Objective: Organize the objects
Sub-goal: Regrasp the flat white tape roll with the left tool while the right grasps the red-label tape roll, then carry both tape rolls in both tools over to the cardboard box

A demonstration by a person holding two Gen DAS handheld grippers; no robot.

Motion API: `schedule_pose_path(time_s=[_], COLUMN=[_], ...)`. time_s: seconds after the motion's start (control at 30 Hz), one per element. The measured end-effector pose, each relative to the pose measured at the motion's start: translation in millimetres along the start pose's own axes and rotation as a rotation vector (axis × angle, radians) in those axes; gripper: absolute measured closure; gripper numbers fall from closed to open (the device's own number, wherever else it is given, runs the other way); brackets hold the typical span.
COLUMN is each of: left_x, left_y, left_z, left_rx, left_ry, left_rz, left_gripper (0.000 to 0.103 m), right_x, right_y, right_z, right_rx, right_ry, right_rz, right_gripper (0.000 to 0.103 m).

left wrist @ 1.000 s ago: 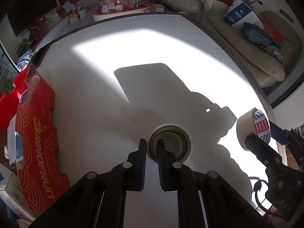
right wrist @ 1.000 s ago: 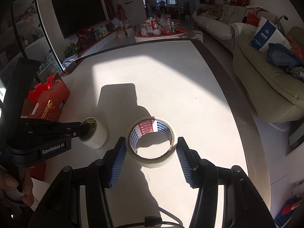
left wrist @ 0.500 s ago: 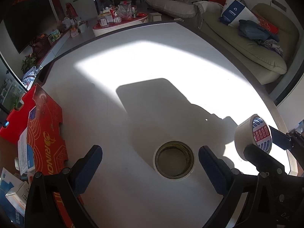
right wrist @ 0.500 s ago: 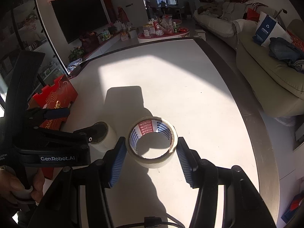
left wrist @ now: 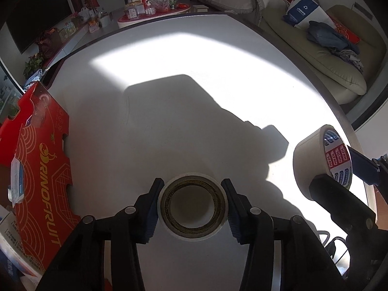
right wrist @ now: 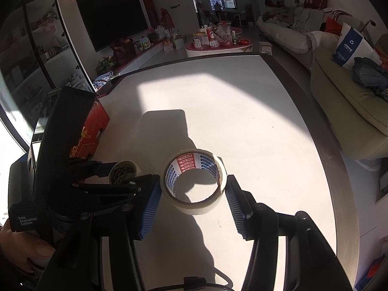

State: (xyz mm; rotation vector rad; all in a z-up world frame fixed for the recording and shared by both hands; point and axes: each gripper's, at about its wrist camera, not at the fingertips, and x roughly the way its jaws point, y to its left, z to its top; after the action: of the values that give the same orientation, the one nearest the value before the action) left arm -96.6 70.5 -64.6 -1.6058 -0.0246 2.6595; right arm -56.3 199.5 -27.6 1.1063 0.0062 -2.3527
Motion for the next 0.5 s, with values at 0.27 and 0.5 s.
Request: schedule_pose_path(time_s=[0.27, 0.5], left_x=[-59, -96], left_y=[-3, 14], left_z=[-4, -9], left_rx=[0.047, 0.021], left_ry=[-0.13, -0.181], left_rz=[0.047, 0.057], left_gripper=[0.051, 0.051], right_x=[-45, -77], right_y=[24, 45], right_z=[6, 9], right_rx=[-0.011, -0.043], right_ry=[-0.07, -0.108], right_rz=[0.0, -0.015], right_gripper=[0.05, 0.05])
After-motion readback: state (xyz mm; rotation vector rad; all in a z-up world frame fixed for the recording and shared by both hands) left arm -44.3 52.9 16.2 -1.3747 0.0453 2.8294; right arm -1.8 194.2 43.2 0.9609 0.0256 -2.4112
